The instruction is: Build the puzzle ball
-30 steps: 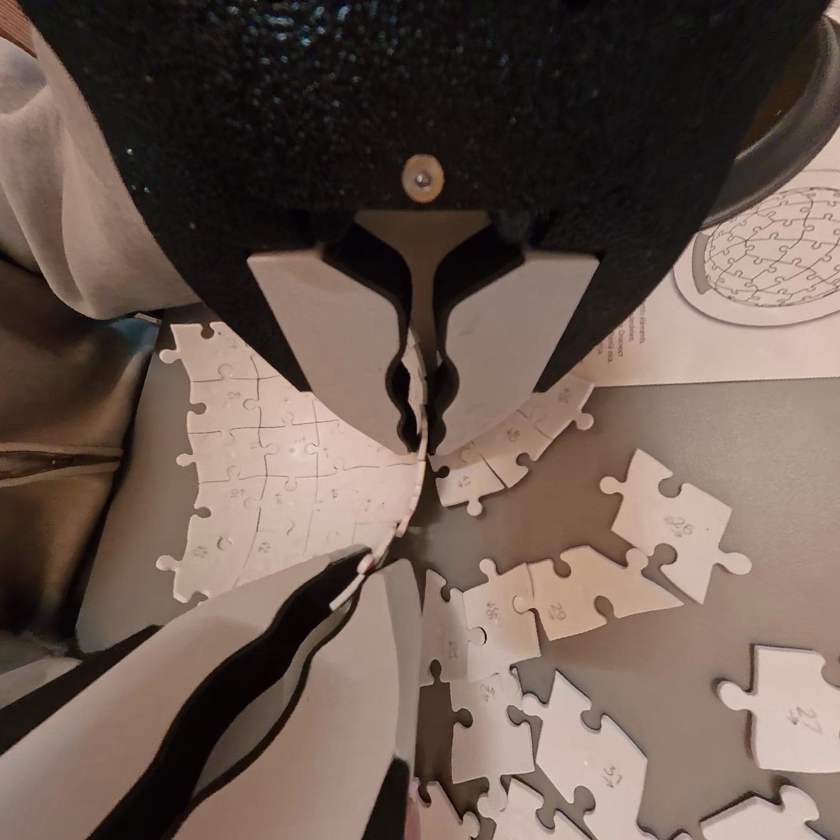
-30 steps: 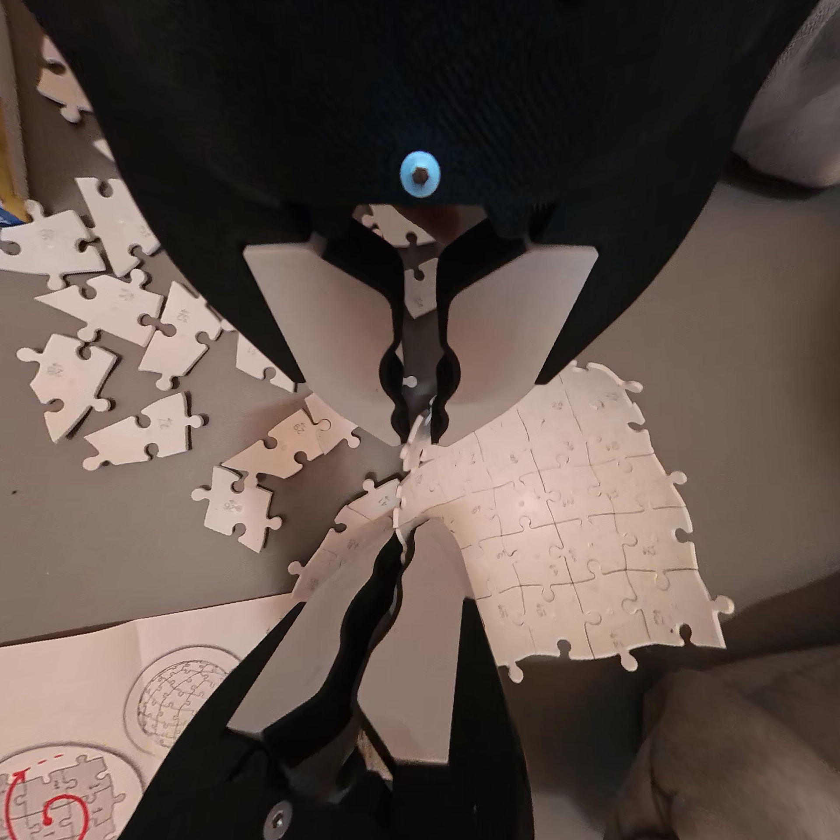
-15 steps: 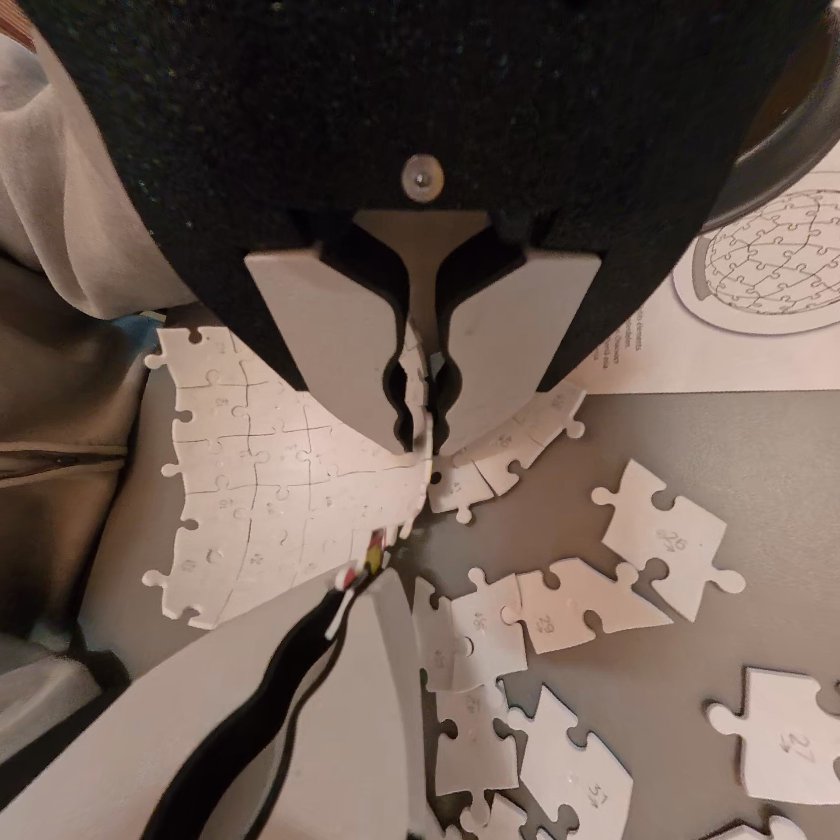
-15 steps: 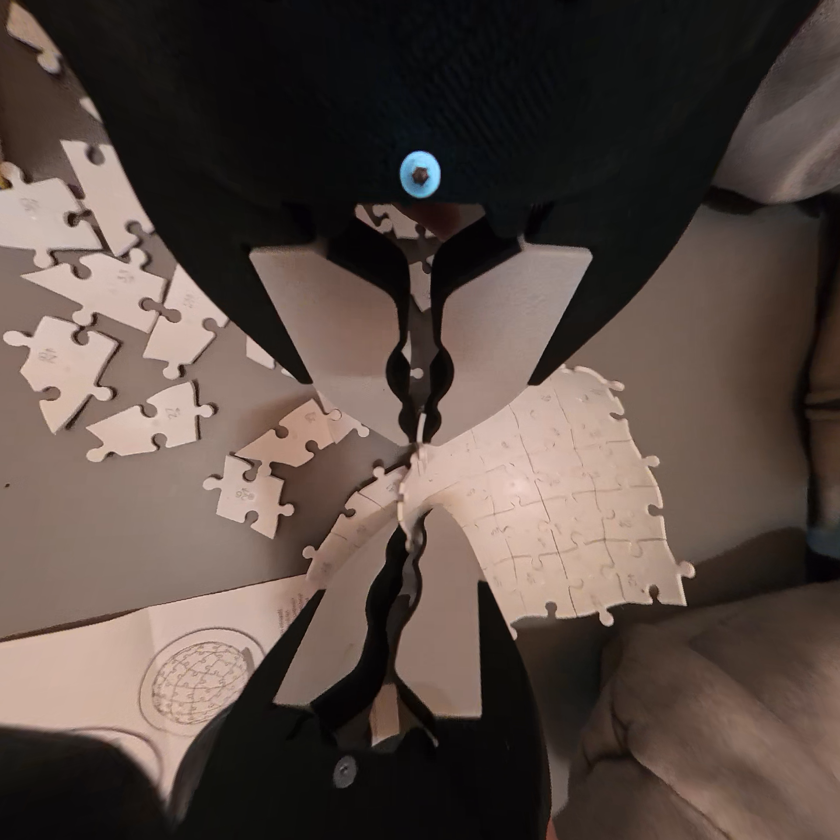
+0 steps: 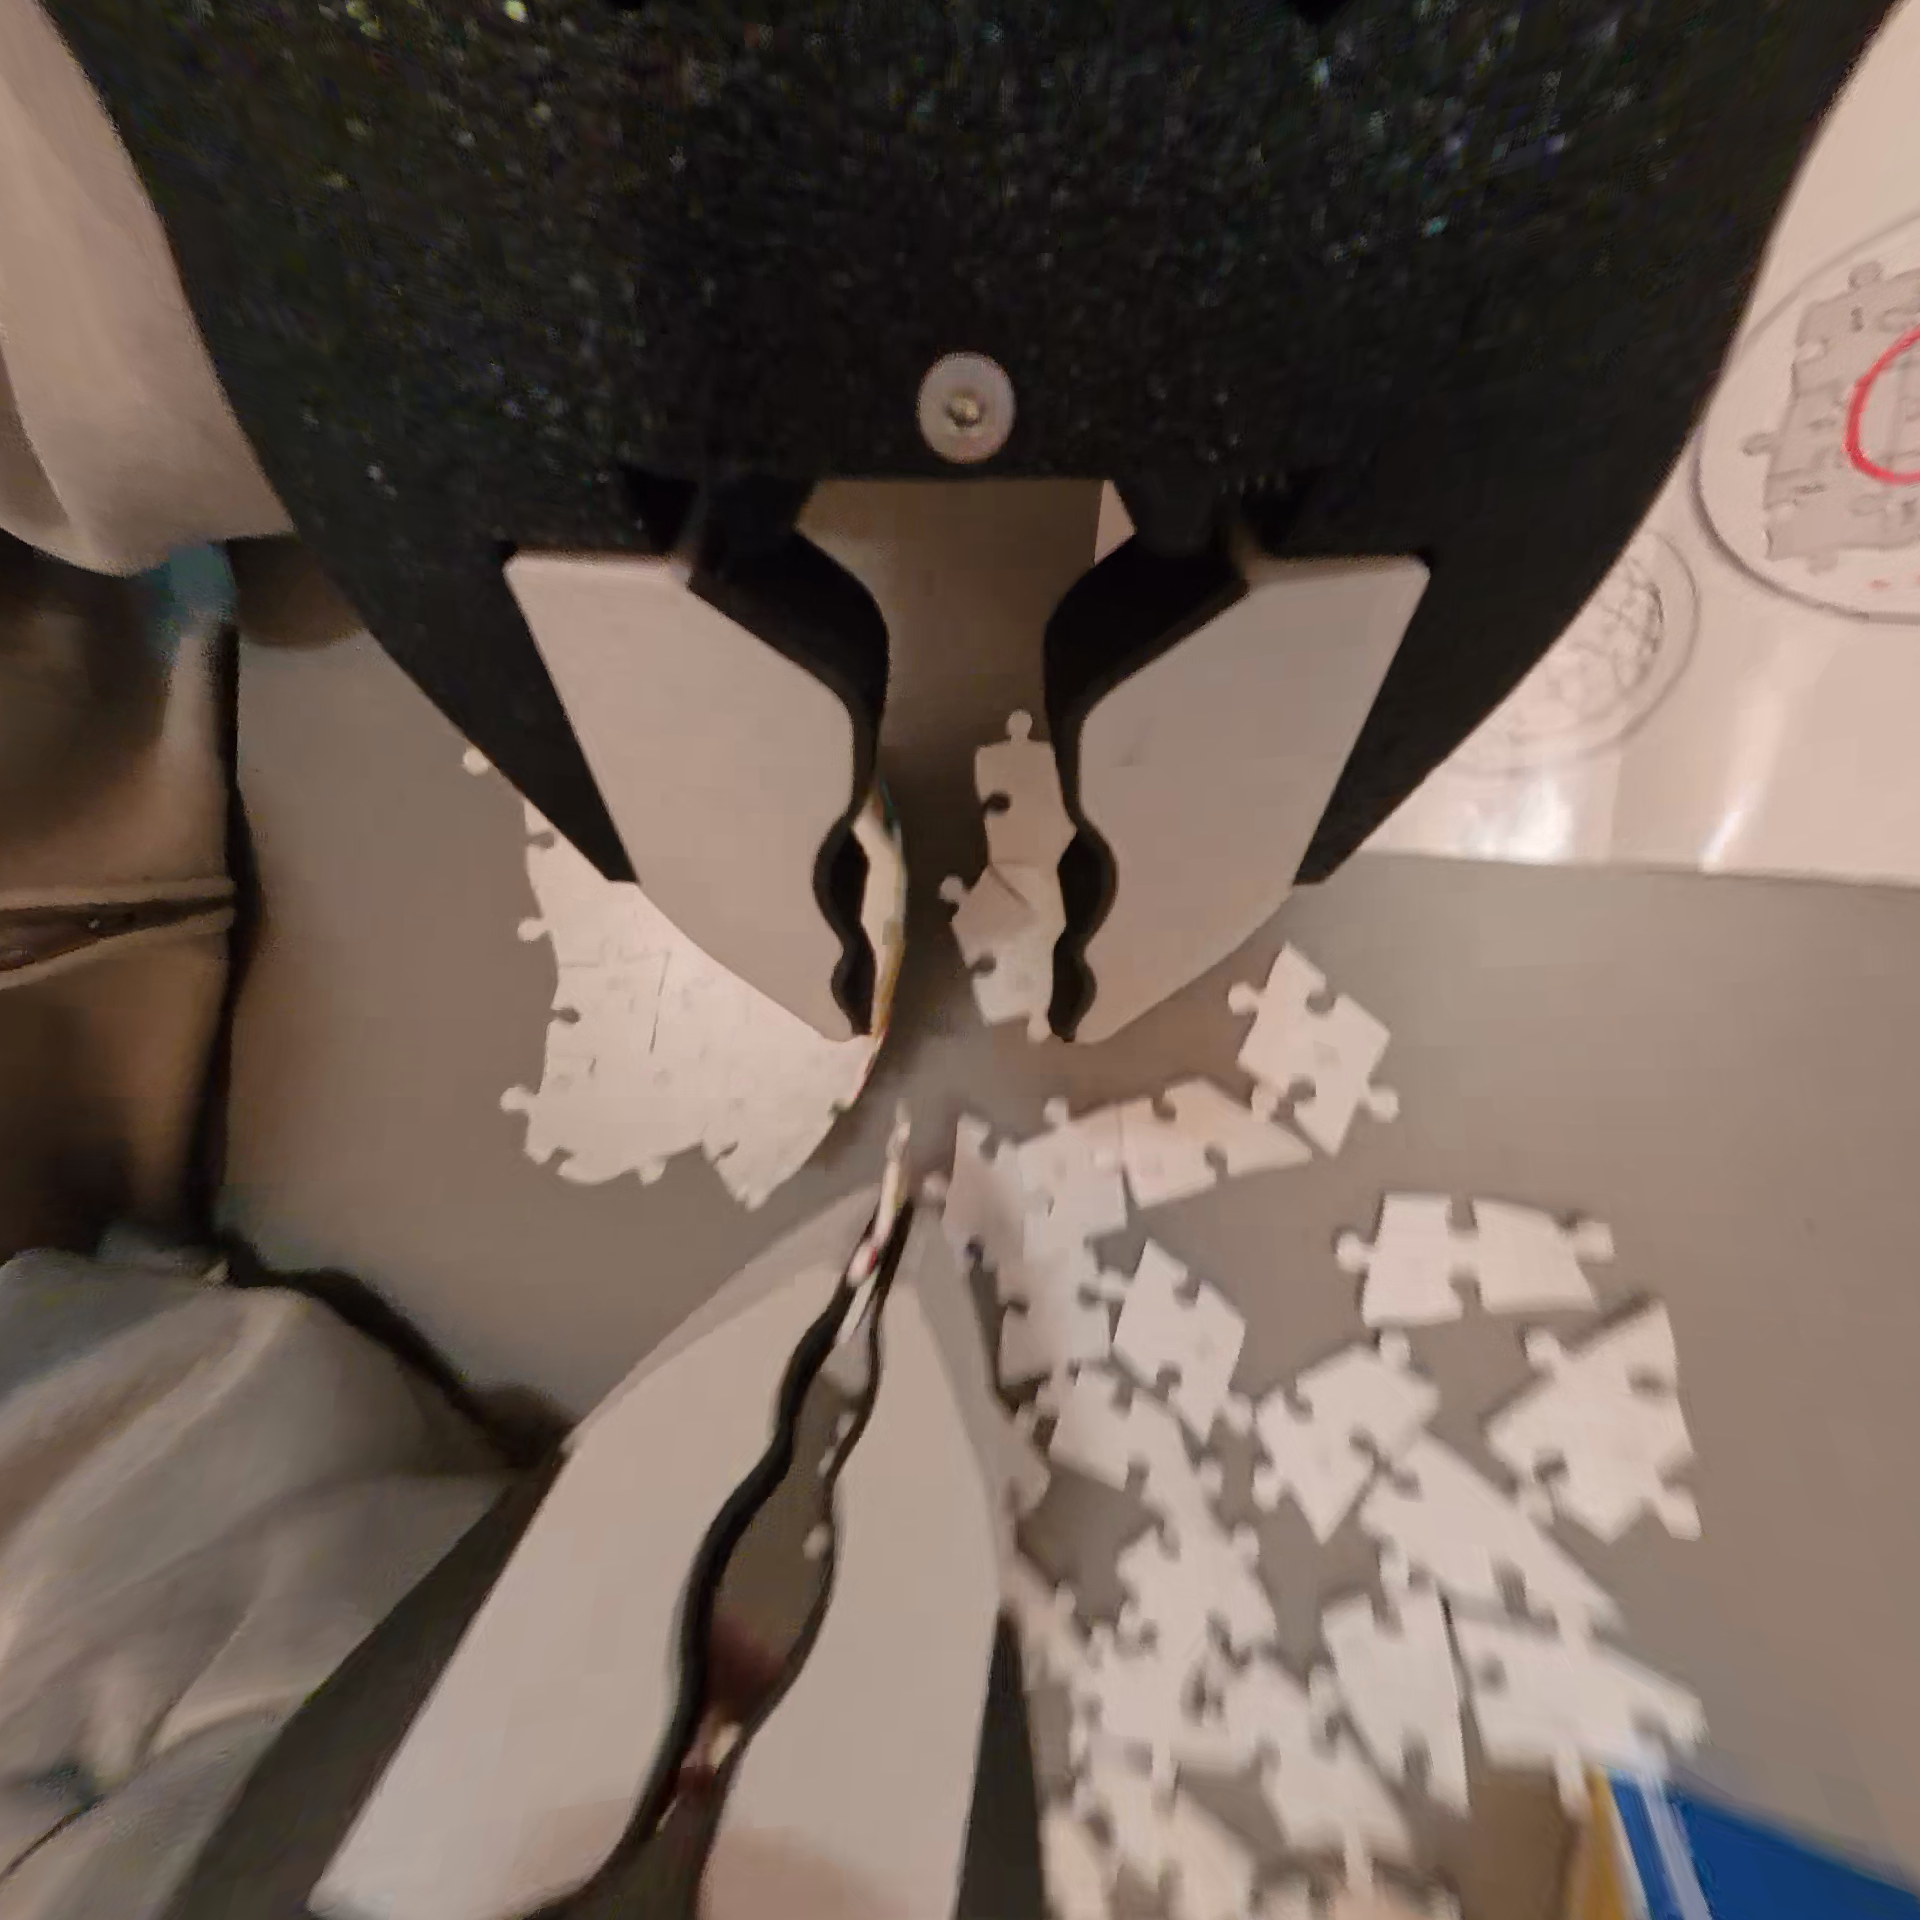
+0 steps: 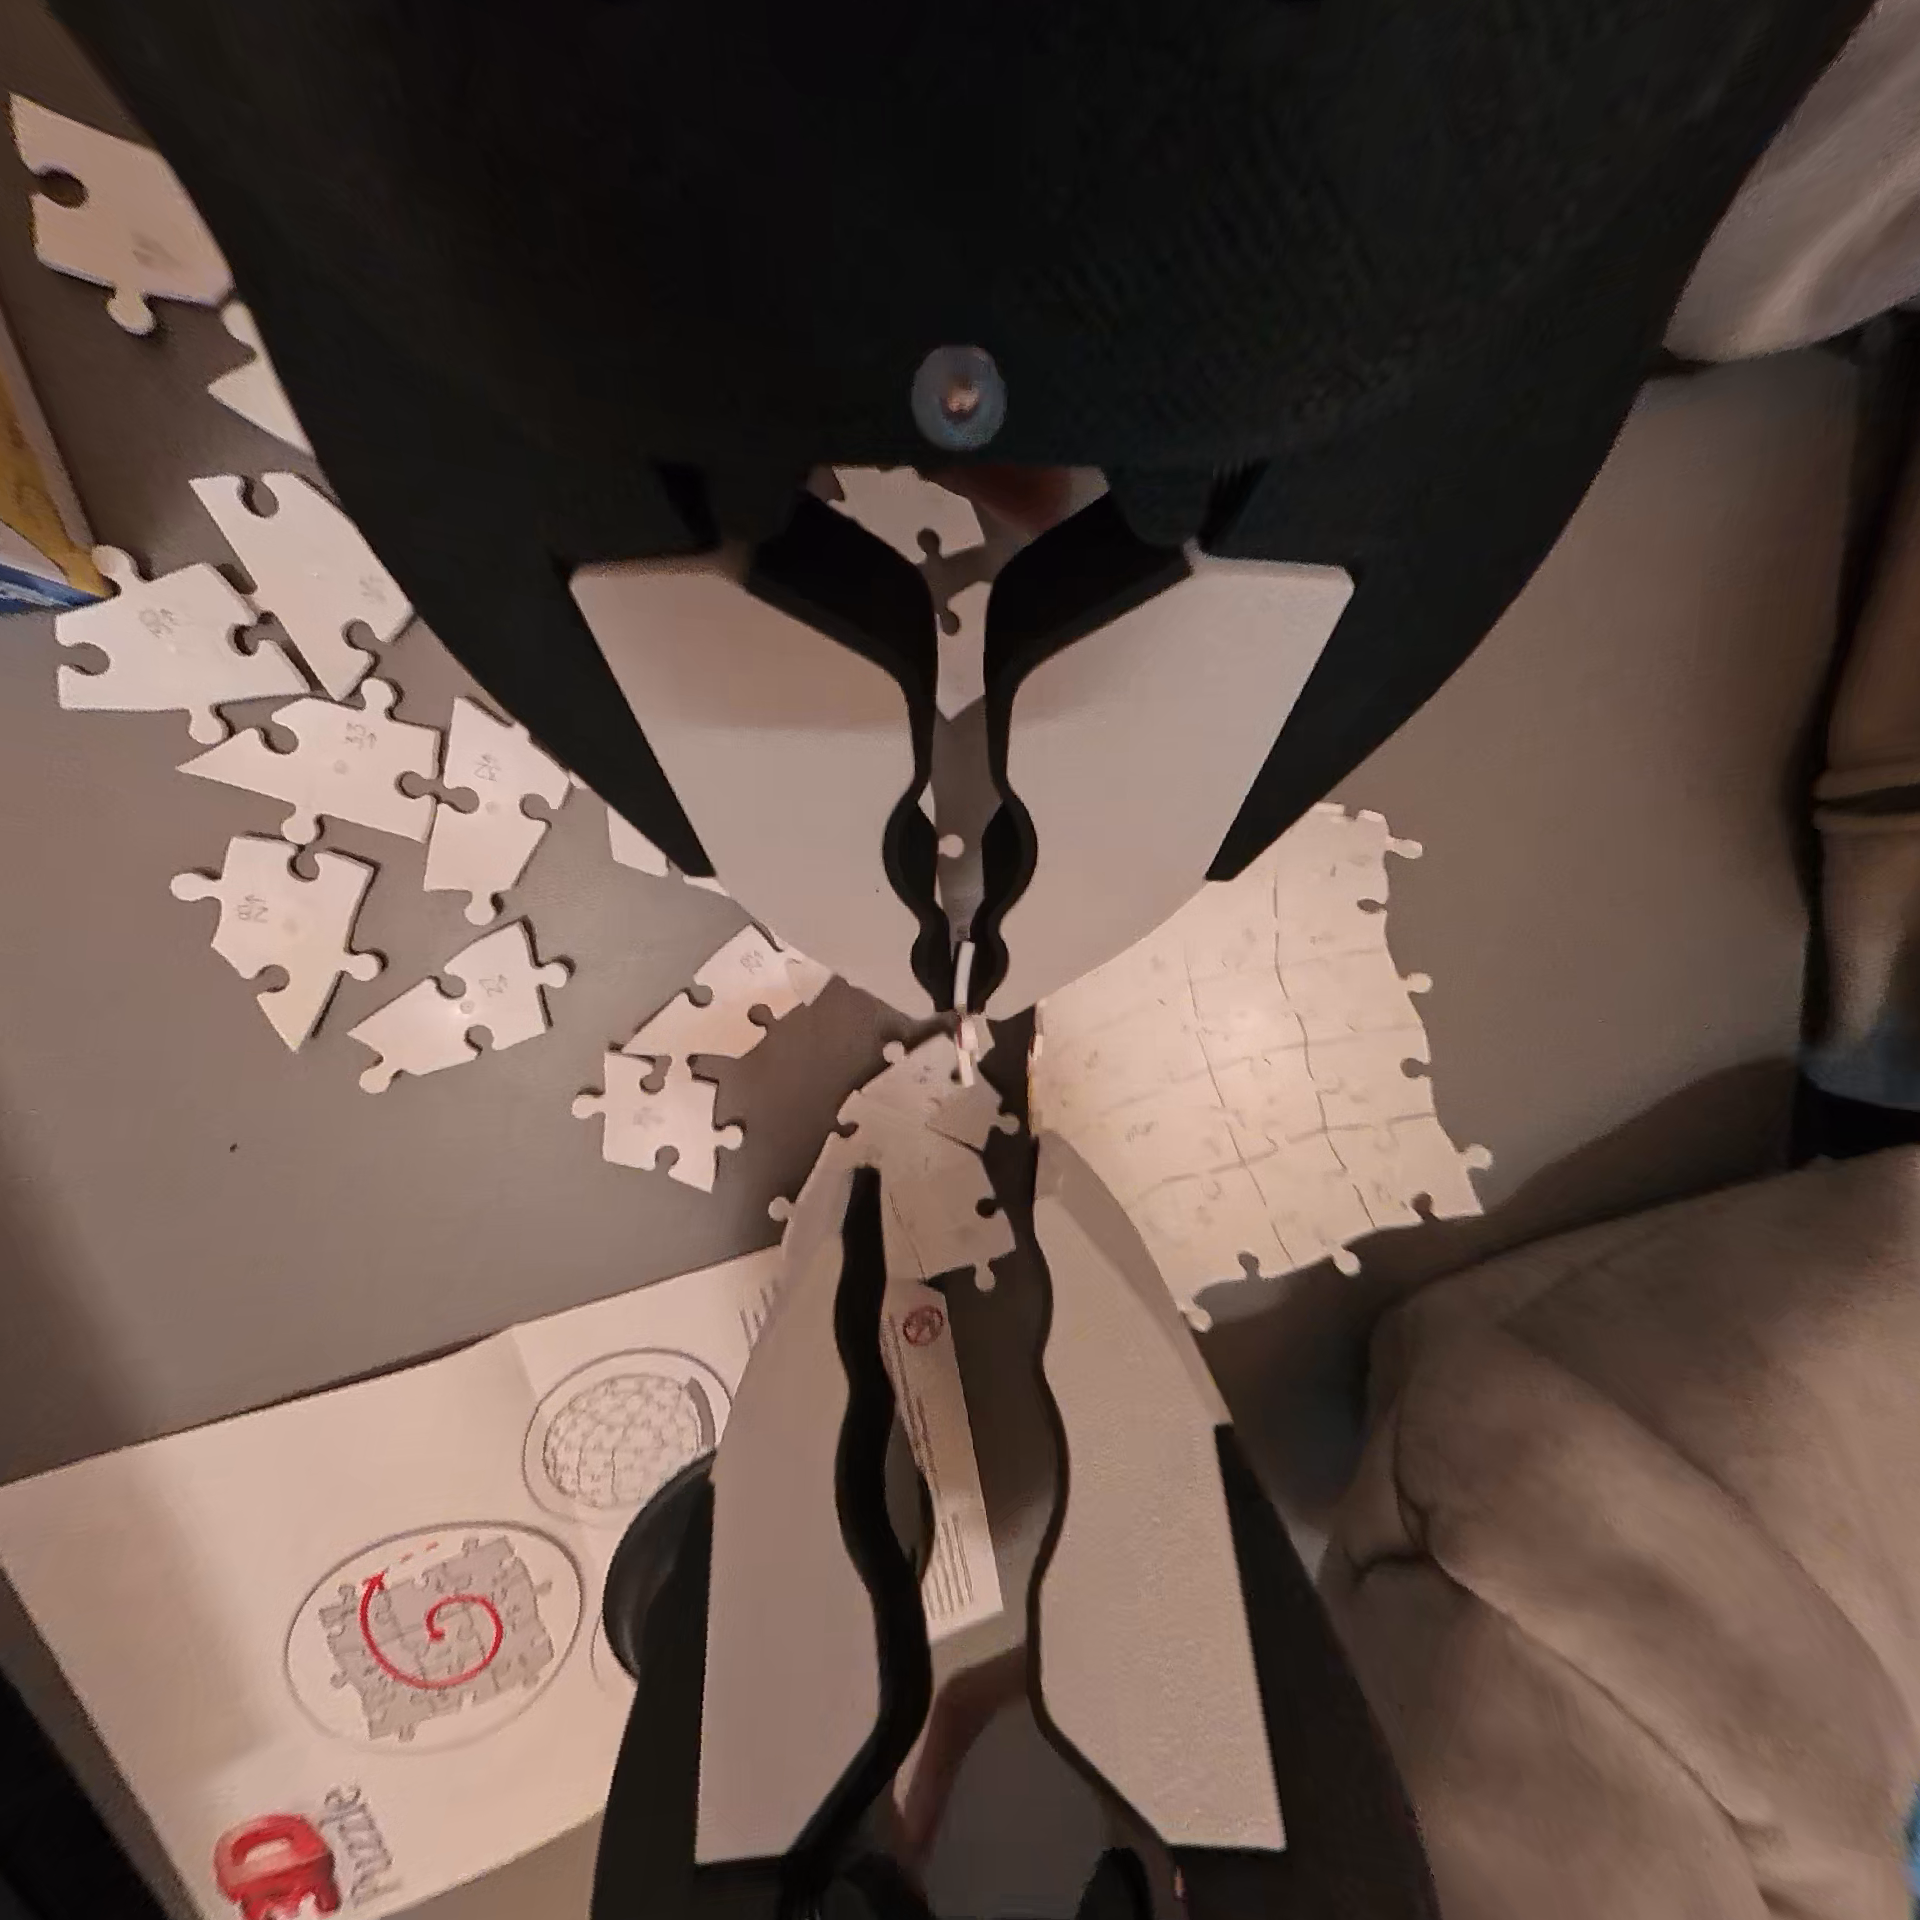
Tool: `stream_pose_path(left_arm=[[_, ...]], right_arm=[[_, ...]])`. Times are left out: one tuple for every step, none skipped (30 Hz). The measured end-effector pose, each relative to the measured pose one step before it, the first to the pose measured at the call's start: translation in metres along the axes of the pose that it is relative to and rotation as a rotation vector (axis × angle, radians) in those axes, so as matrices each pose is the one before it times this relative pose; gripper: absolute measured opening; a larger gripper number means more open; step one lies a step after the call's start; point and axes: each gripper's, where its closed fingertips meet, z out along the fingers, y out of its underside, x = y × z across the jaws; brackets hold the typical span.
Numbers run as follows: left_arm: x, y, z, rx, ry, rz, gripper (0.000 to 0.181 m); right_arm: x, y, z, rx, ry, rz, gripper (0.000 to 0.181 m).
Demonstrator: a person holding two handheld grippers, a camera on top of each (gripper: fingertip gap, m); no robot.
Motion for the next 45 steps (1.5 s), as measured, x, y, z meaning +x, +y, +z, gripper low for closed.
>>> stream_pose_path(left_arm=[[0.005,-0.00987,-0.00273,0.0451,0.0092,0.0262,0.027],[0.00427,-0.00831,-0.00151,0.0342,0.0059,0.0234,0.024],[0.00198,-0.00601,-0.00021,0.0199,-0.006,0.0205,0.02],[0.00075,-0.00334,0.00062,0.0054,-0.0113,0.0191,0.016],[0.00108,-0.00144,0.00118,-0.004,-0.0058,0.0211,0.012],[0.00149,-0.0003,0.00129,-0.0069,-0.0017,0.0207,0.007],[0.00064,-0.00026,0.00069,-0.0032,-0.0049,0.0172,0.002],[-0.00025,-0.00083,0.00005,0.003,-0.0069,0.0145,0.002],[0.00027,-0.00108,-0.00025,0.0066,0.0004,0.0093,0.002],[0.00088,-0.00127,-0.00042,0.0091,0.0069,0.0052,0.002],[0.00093,-0.00173,-0.00065,0.0118,0.0093,0.0017,0.002],[0.00089,-0.00205,-0.00109,0.0158,0.0096,0.0013,0.002],[0.00055,-0.00206,-0.00136,0.0173,0.0083,-0.0006,0.002],[-0.00024,-0.00149,-0.00154,0.0152,0.0042,-0.0052,0.002],[-0.00104,-0.00072,-0.00163,0.0104,-0.0005,-0.0069,0.002],[-0.00067,-0.00037,-0.00148,0.0087,0.0014,-0.005,0.001],[-0.00062,-0.00074,-0.00129,0.0103,0.0014,-0.003,0.002],[-0.00065,-0.00069,-0.00086,0.0091,0.0002,-0.0024,0.002],[-0.00007,-0.00059,-0.00053,0.0065,0.0036,-0.0057,0.002],[-0.00041,-0.00028,-0.00005,0.0029,0.0007,-0.0048,0.002],[-0.00071,-0.00009,-0.00009,0.001,-0.0027,-0.0017,0.002],[-0.0003,0.0001,-0.00021,0.0005,-0.0019,-0.0005,0.001],[0.0004,0.00031,-0.00003,-0.0011,0.0022,0.0004,0.002],[0.0,0.00057,-0.00002,-0.003,-0.0008,0.0005,0.002],[-0.00071,0.00043,-0.00013,-0.0025,-0.0043,-0.0017,0.002],[-0.0002,-0.00012,-0.00025,0.0019,0.0001,-0.003,0.002],[0.00065,-0.00059,-0.00015,0.0054,0.0063,-0.0034,0.001],[0.00123,-0.00097,-0.00002,0.0069,0.0102,-0.0047,0.002],[0.00188,-0.0011,0.00002,0.006,0.013,-0.0053,0.001],[0.00083,-0.00039,0.00038,0.0005,0.0046,-0.0007,0.002],[0.00015,0.00014,0.0005,-0.0032,-0.0014,0.0039,0.002],[0.00033,0.00069,0.00046,-0.005,-0.0004,0.0025,0.001],[-0.00038,0.00065,0.00019,-0.0026,-0.0028,-0.0019,0.001],[0.00021,0.00056,-0.00002,-0.0008,0.0049,-0.0037,0.001],[0.00126,0.0007,0.00017,0.001,0.0136,-0.0054,0.001],[0.00205,0.00097,0.00075,-0.0006,0.0181,-0.0057,0.001],[0.00312,0.00233,0.00135,-0.0109,0.0228,-0.002,0.002],[0.00294,0.00444,0.00189,-0.0277,0.016,0.0071,0.003],[0.00026,0.00575,0.00232,-0.0392,-0.0092,0.0159,0.009],[-0.0011,0.00609,0.00239,-0.0428,-0.0217,0.0179,0.016],[-0.0021,0.00685,0.00246,-0.0485,-0.0283,0.0143,0.019],[-0.00218,0.00787,0.00283,-0.0557,-0.0257,0.0169,0.024],[-0.00164,0.0065,0.00316,-0.0469,-0.0205,0.0191,0.025],[-0.00035,0.00368,0.00341,-0.0273,-0.0108,0.0086,0.026],[0.00138,0.00232,0.00301,-0.0215,0.0086,-0.0046,0.026]], right_arm=[[-0.00118,-0.00292,-0.00073,0.0177,-0.0045,0.0052,0.003],[-0.00131,-0.00168,-0.00066,0.0095,-0.0065,0.0052,0.003],[-0.00102,-0.00126,-0.00071,0.0078,-0.0045,0.0053,0.003],[-0.00108,-0.00212,-0.0008,0.0131,-0.0053,0.0049,0.003],[-0.00164,-0.00305,-0.00102,0.0199,-0.0085,0.0045,0.003],[-0.0007,-0.00313,-0.00125,0.0198,-0.0018,0.0065,0.003],[0.00096,0.00017,-0.00097,-0.0008,0.0092,0.0033,0.003],[0.00004,-0.00029,-0.00092,0.0053,0.0043,-0.0016,0.003],[-0.00035,-0.00047,-0.00101,0.0086,0.0008,-0.0019,0.003],[-0.00096,-0.00063,-0.00117,0.0091,-0.0033,-0.002,0.003],[-0.00147,-0.00111,-0.00163,0.0143,-0.0062,-0.004,0.004],[-0.00178,-0.00144,-0.00222,0.0197,-0.0069,-0.0037,0.004],[-0.00106,-0.00143,-0.00284,0.0222,-0.0019,-0.0006,0.005],[-0.00034,-0.00039,-0.00331,0.0171,0.0022,0.0005,0.006],[-0.00004,0.00075,-0.00339,0.0096,0.0035,-0.0026,0.007],[0.00032,0.00065,-0.00334,0.0081,0.0044,-0.0057,0.008],[-0.00025,-0.00049,-0.00295,0.0129,0.001,-0.0063,0.008],[-0.00094,-0.00236,-0.00199,0.0232,-0.0031,-0.0025,0.008],[-0.00104,-0.00398,-0.00133,0.0339,-0.0032,0.0042,0.01],[-0.00086,-0.00371,-0.00038,0.0291,-0.0022,0.0043,0.013],[0.00025,-0.00087,0.00004,0.008,0.0047,0.0,0.014],[0.00094,0.00065,0.0003,-0.0022,0.0102,-0.0032,0.014],[0.00023,0.00013,0.00047,0.0013,0.0071,-0.0042,0.013],[0.00025,-0.00048,0.00071,0.0057,0.0063,-0.0033,0.014],[0.00115,0.00021,0.00088,0.0029,0.0128,-0.0016,0.016],[0.00157,0.00033,0.00052,0.0033,0.0155,-0.0021,0.015],[0.00125,-0.00084,0.00021,0.0113,0.0137,-0.0017,0.014],[0.00149,-0.00134,0.00035,0.0162,0.0161,0.0023,0.016],[0.00252,-0.00111,0.00033,0.0142,0.0221,0.0066,0.016],[-0.00016,-0.00064,0.00063,0.0093,0.0018,0.0014,0.013],[-0.00271,-0.00104,0.001,0.0103,-0.0131,-0.0048,0.006],[-0.00121,-0.00074,0.00091,0.0071,-0.0003,-0.0098,0.002],[0.00114,0.00043,0.00051,0.0016,0.0179,-0.011,0.002],[-0.00059,0.00031,0.00043,0.0022,0.008,-0.0067,0.002],[-0.00137,0.00071,0.00011,-0.0001,0.0036,-0.0068,0.002],[-0.00194,0.00121,-0.00002,-0.0009,-0.0001,-0.0019,0.002],[-0.00343,0.00244,0.00031,-0.0071,-0.0112,0.0107,0.002],[-0.00389,0.004,0.00047,-0.0189,-0.0192,0.0175,0.002],[-0.00375,0.00611,0.00047,-0.0317,-0.0229,0.0227,0.002],[-0.0033,0.00729,0.00071,-0.0409,-0.0267,0.0323,0.002],[-0.00093,0.00603,0.0014,-0.0329,-0.0142,0.0435,0.002],[0.00036,0.00322,0.00176,-0.0161,-0.0059,0.0371,0.002],[-0.00078,0.00263,0.00223,-0.0122,-0.0136,0.0216,0.002],[0.00015,0.00273,0.00204,-0.0142,-0.0033,0.0117,0.002],[0.00215,0.00294,0.0019,-0.0169,0.0128,0.0113,0.002]])
